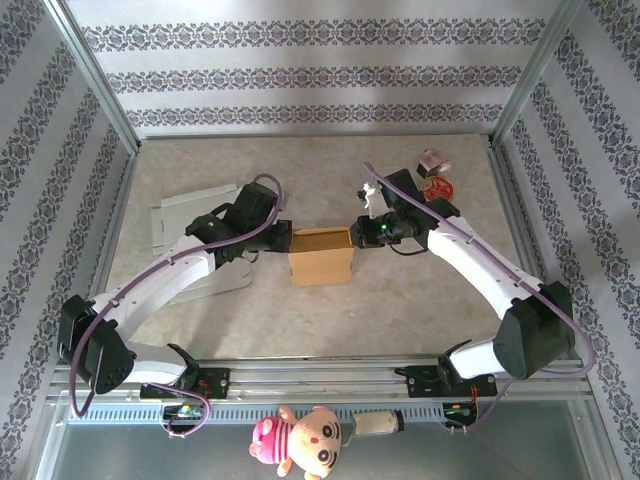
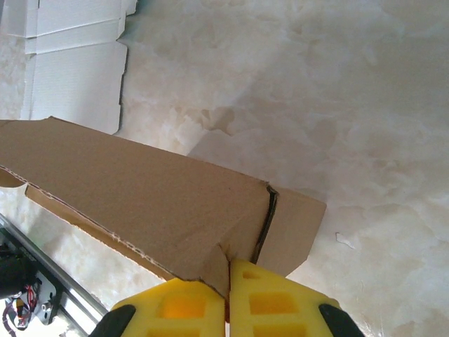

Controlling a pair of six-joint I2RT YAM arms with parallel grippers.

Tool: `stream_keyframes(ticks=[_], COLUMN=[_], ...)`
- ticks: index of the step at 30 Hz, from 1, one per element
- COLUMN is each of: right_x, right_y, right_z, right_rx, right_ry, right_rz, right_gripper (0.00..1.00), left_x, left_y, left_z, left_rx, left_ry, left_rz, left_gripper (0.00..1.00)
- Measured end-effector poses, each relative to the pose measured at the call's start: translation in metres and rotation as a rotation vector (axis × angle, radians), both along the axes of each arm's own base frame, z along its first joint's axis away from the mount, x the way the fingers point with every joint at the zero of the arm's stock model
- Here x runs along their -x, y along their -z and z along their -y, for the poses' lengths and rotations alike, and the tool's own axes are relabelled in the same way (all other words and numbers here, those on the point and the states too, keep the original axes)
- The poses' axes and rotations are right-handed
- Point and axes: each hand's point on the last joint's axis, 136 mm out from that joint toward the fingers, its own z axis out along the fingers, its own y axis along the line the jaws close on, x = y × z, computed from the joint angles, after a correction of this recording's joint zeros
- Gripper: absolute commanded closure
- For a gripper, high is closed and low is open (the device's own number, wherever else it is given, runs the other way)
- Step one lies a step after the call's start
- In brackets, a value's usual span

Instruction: Fold the paper box

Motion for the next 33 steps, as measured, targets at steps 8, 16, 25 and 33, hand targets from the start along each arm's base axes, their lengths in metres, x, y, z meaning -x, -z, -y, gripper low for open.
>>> stream_keyframes(ticks=[8, 16, 25, 33], right_x=[0.002, 0.002, 0.004, 0.005], right_y=[0.001, 0.001, 0.001, 0.004], right_z=[-0.003, -0.002, -0.005, -0.006], right_rx=[0.007, 0.009, 0.009, 0.019], right_ry=[-0.009, -0.007, -0.018, -0.020], right_rz=[0.002, 0.003, 0.005, 0.011], right_gripper=[0.93, 0.93, 0.93, 0.90], left_x=[-0.006, -0.006, -0.006, -0.009], left_y=[-0.001, 0.000, 0.005, 0.011], left_z=[-0.001, 0.000, -0.007, -0.007], left_rx=[0.093, 0.101, 0.061, 0.074], left_ry=[-0.071, -0.080, -0.070, -0.072], left_rz=[-0.045, -0.048, -0.014, 0.020], left_gripper=[0.99, 0.99, 0.99, 0.99])
